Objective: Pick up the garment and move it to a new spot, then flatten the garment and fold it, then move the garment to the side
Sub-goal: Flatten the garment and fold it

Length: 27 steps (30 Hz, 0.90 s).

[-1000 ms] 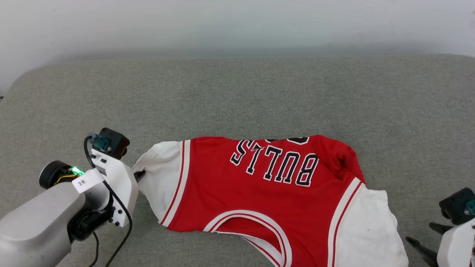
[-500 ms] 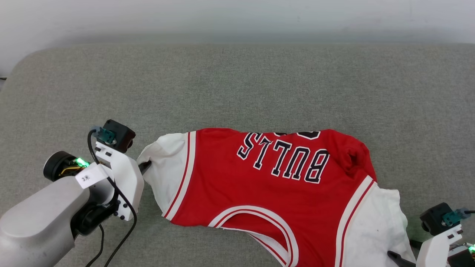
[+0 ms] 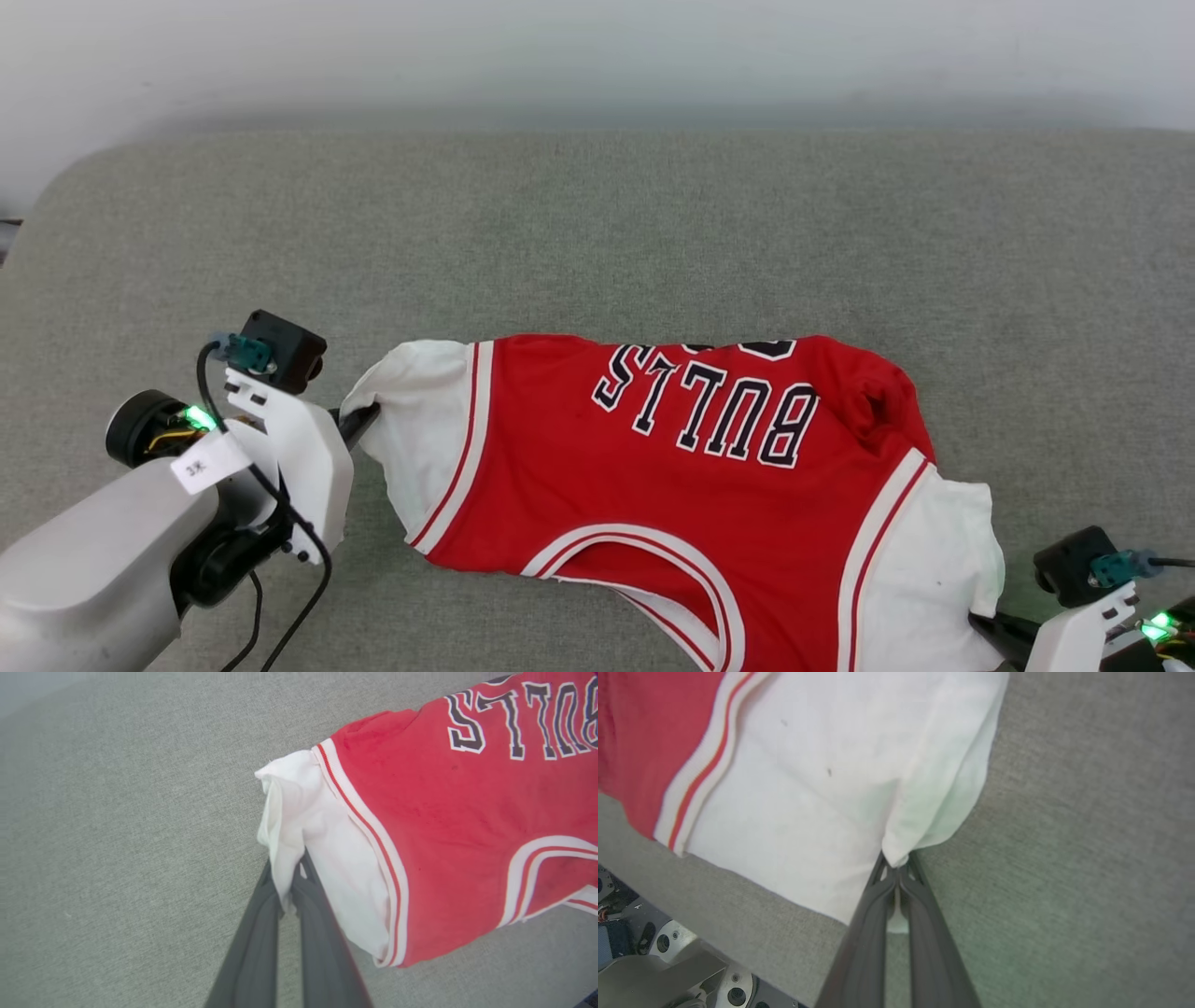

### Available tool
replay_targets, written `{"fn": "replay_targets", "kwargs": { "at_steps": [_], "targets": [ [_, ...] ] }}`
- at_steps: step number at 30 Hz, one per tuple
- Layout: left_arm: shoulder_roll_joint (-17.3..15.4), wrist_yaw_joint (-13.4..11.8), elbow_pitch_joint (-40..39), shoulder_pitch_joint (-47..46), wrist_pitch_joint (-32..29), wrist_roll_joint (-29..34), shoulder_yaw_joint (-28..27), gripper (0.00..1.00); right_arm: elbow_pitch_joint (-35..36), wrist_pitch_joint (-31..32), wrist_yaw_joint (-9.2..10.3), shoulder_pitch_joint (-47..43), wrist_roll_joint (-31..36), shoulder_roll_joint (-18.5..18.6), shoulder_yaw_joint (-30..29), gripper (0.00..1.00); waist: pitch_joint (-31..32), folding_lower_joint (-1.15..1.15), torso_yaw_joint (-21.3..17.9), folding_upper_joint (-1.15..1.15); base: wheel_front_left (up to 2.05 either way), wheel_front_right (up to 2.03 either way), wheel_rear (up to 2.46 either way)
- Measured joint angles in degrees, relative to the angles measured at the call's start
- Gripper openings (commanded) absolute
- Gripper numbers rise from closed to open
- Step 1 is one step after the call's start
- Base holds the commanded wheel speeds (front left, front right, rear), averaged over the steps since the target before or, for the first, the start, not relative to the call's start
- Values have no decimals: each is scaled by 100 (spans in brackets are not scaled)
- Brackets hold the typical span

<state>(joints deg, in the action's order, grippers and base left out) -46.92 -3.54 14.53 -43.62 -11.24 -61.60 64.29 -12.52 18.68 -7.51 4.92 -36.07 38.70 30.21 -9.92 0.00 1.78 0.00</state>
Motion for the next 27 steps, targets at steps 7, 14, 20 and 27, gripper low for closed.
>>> {"fn": "replay_targets", "kwargs": {
  "at_steps": [7,14,20,27],
  "targets": [
    [-249,45,-577,222,497,-60,-166,0,470,-572,-1,-169,35,-2,-765,0,387,1,-49,0,0,0,0],
    [-500,-125,-1317,101,979,197,-430,0,1370,-644,-1,-289,156,18,-1845,0,717,0,-105,0,0,0,0],
    [-502,-257,-1836,-180,1255,352,-689,0,2170,-453,-1,-258,333,-65,-2592,0,836,0,-129,0,0,0,0],
    [-411,-242,-2022,-753,1389,523,-954,0,2758,-307,-1,286,338,-57,-3207,0,809,0,-146,0,0,0,0]
  ]
}}
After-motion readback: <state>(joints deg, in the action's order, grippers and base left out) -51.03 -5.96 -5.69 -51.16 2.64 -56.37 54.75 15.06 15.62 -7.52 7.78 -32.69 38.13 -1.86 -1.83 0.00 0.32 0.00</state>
